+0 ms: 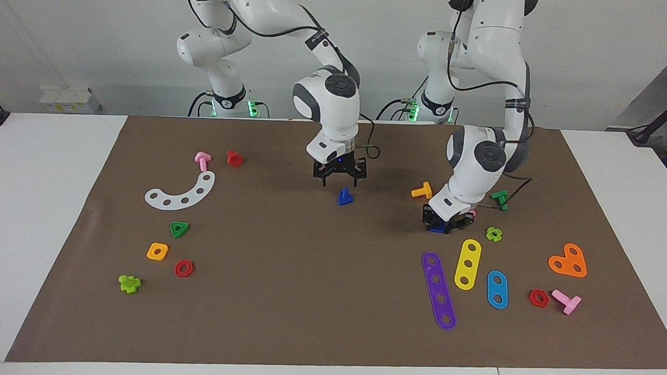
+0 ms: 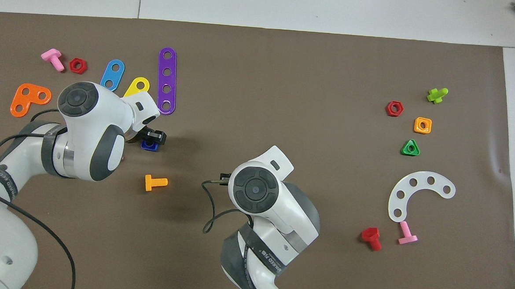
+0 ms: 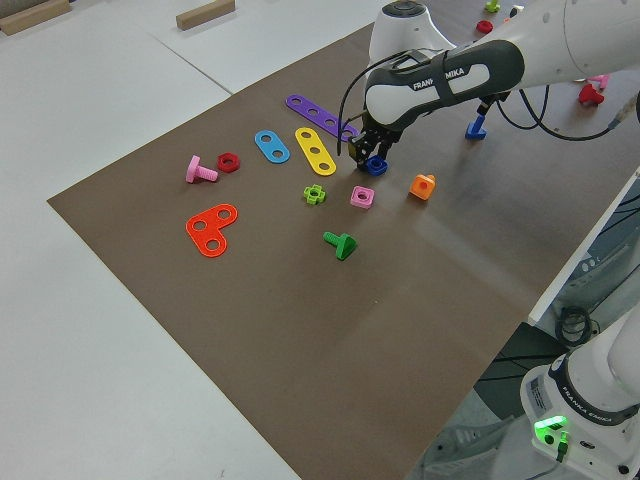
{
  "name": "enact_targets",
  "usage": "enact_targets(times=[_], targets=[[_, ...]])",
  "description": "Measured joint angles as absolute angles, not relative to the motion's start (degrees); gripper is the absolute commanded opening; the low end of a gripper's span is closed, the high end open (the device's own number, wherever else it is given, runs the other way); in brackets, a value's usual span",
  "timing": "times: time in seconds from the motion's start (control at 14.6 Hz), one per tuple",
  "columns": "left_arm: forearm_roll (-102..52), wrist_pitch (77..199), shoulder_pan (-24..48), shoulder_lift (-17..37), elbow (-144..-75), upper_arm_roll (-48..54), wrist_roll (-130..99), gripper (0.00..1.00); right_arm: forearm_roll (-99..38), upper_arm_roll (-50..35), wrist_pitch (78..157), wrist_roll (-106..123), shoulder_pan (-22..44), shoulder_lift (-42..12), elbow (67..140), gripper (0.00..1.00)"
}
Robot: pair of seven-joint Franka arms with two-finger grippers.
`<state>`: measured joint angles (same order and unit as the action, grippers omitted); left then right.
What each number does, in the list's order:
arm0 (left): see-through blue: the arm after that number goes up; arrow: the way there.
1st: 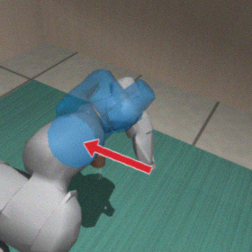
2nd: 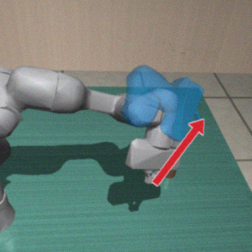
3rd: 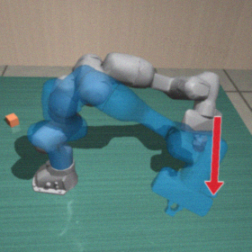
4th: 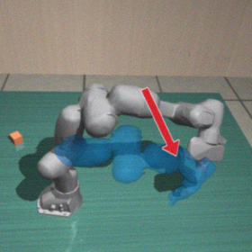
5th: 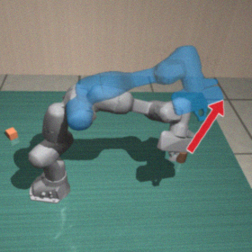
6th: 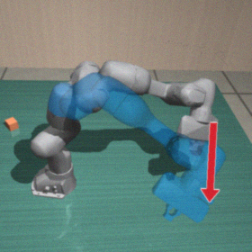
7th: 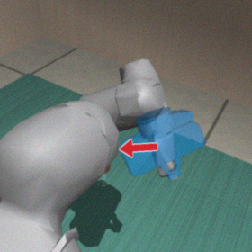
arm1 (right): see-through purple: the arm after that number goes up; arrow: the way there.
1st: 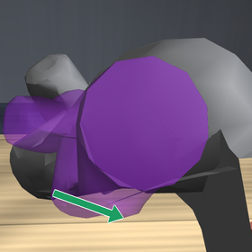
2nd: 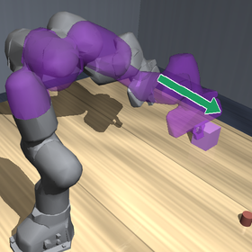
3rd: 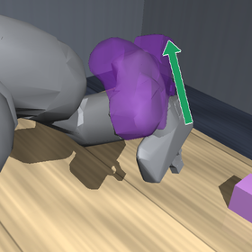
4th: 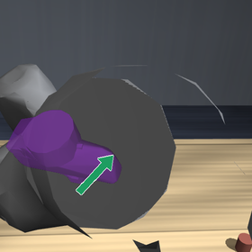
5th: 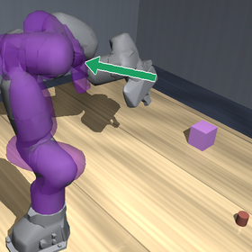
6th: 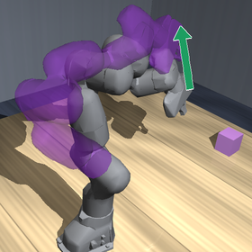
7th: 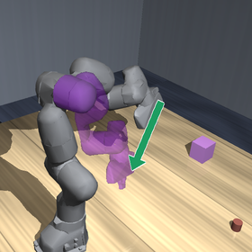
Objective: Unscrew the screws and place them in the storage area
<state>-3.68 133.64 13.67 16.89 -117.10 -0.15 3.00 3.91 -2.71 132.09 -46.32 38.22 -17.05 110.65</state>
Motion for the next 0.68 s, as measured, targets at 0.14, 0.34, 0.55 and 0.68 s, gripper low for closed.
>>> enact_targets(times=[0.14,0.34,0.55,0.68], targets=[[-3.7,133.5,12.4,16.6,-116.8,-0.2,3.0,1.00,4.2,-2.7,133.1,-46.8,38.3,-18.2,110.4,0.84],[-3.7,129.5,9.9,16.1,-114.3,-0.3,3.0,1.00,4.3,-2.7,135.2,-47.3,39.0,-20.0,110.3,0.57],[-3.4,123.2,6.2,14.3,-111.9,-0.5,3.4,1.00,4.5,-2.7,135.3,-48.0,40.1,-20.9,110.3,0.10],[-2.3,120.1,4.3,12.3,-111.2,-0.6,3.6,1.00,4.5,-2.6,135.3,-48.0,40.2,-20.9,110.2,0.00]])
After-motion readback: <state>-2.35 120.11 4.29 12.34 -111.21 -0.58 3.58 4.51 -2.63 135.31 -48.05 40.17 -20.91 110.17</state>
